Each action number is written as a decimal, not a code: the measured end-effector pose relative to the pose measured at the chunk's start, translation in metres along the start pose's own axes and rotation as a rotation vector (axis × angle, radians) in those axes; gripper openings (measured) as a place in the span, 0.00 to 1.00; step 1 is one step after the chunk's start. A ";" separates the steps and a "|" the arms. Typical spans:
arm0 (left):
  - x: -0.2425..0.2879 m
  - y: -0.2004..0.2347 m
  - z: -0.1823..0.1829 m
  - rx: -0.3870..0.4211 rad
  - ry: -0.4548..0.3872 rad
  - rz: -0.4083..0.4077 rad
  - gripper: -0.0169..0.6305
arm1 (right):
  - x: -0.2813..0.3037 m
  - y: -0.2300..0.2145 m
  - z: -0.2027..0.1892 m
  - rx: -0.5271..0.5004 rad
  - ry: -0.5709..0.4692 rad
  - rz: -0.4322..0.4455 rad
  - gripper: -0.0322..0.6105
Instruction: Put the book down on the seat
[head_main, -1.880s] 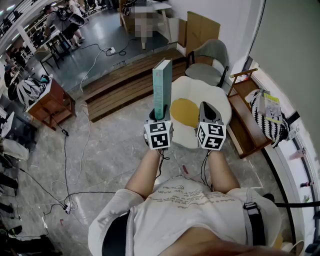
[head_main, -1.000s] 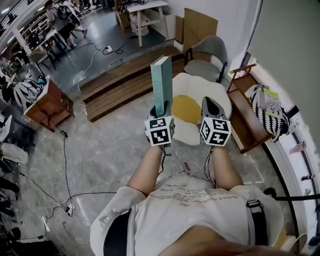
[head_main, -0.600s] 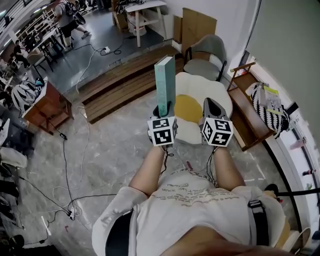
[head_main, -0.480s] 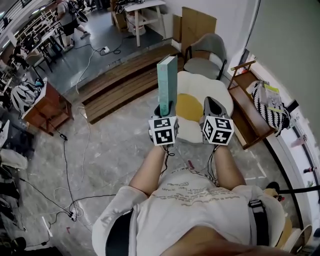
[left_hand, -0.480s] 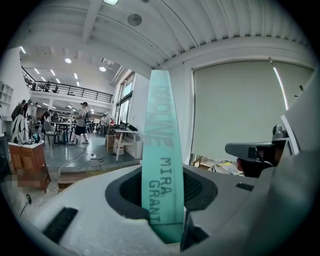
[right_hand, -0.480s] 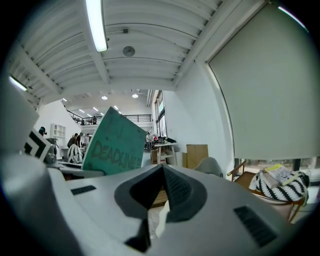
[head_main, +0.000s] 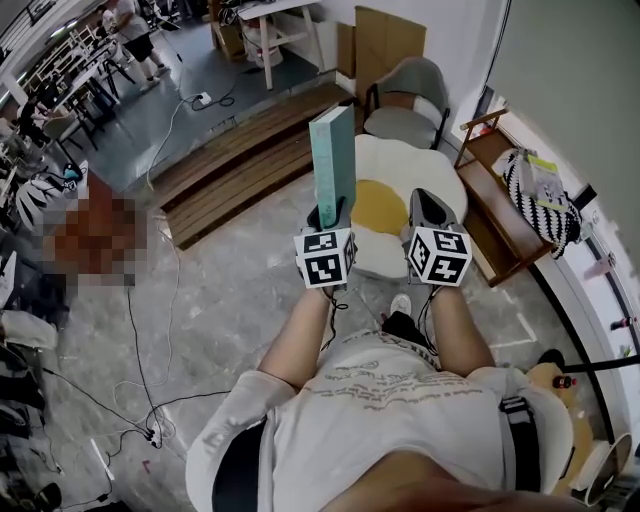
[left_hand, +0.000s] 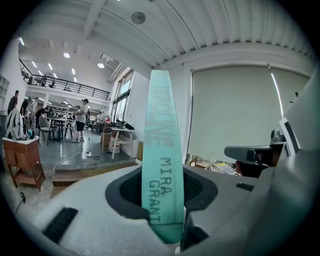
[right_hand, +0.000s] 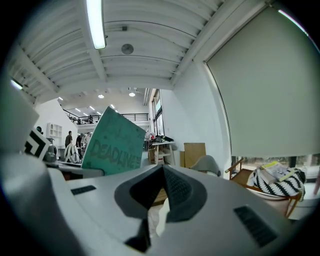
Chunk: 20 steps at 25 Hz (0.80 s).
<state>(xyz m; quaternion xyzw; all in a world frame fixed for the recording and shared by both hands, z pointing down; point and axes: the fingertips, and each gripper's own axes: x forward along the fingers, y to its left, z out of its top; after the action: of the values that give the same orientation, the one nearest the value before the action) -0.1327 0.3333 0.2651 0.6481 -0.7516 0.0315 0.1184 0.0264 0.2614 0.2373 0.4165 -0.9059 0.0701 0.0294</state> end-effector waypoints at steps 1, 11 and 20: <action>0.001 0.000 -0.001 0.004 0.003 -0.001 0.27 | 0.001 0.001 -0.001 0.004 -0.001 0.001 0.09; 0.031 0.001 -0.007 0.019 0.026 -0.013 0.27 | 0.028 -0.015 -0.006 0.033 -0.003 0.006 0.09; 0.086 -0.006 -0.004 0.040 0.042 -0.033 0.27 | 0.077 -0.043 -0.003 0.047 -0.004 0.012 0.09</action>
<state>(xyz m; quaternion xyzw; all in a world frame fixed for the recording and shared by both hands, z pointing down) -0.1378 0.2501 0.2872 0.6620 -0.7373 0.0581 0.1215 0.0095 0.1765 0.2529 0.4119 -0.9066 0.0905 0.0176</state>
